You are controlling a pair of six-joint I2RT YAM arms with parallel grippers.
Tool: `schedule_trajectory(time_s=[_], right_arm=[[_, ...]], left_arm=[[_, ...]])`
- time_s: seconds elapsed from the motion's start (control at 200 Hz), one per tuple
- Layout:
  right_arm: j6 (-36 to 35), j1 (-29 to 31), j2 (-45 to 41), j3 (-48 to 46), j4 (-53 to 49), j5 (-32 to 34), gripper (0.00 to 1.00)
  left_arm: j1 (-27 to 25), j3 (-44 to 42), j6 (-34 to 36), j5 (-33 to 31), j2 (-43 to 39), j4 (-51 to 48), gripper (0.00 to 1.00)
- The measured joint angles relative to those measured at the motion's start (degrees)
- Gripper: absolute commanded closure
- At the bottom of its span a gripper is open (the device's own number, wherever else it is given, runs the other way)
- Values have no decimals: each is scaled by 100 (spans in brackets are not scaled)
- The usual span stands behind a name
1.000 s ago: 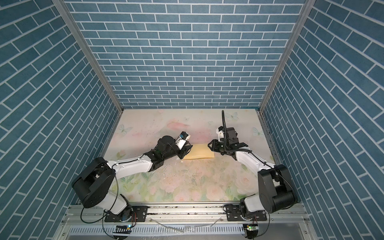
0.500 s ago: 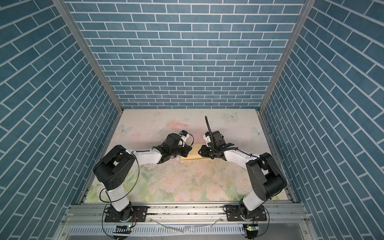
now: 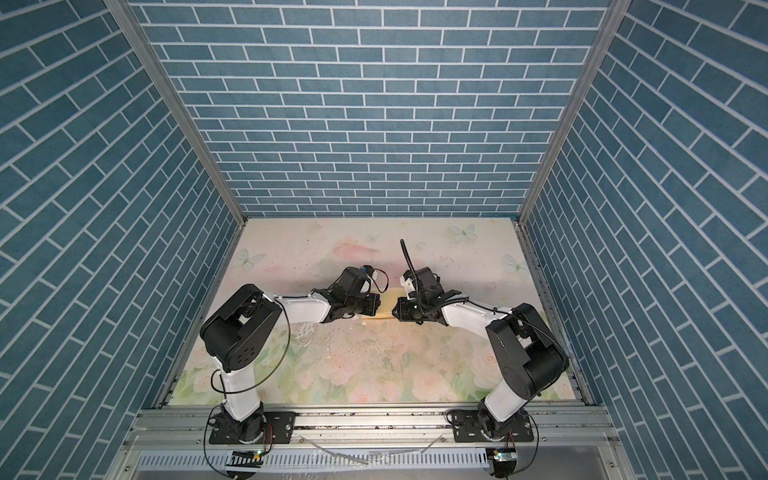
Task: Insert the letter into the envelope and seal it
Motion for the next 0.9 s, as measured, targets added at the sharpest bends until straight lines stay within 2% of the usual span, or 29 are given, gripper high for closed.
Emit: schedule_trajectory(time_s=[0.72,0.9], right_arm=[[-166,90,201,-236,-238,144,79],[-227,98,245,-146,-310,153,77]], left_arm=[[2,55,-125,-138,17,-136,100],[2,85,-127,-151,15,-188,94]])
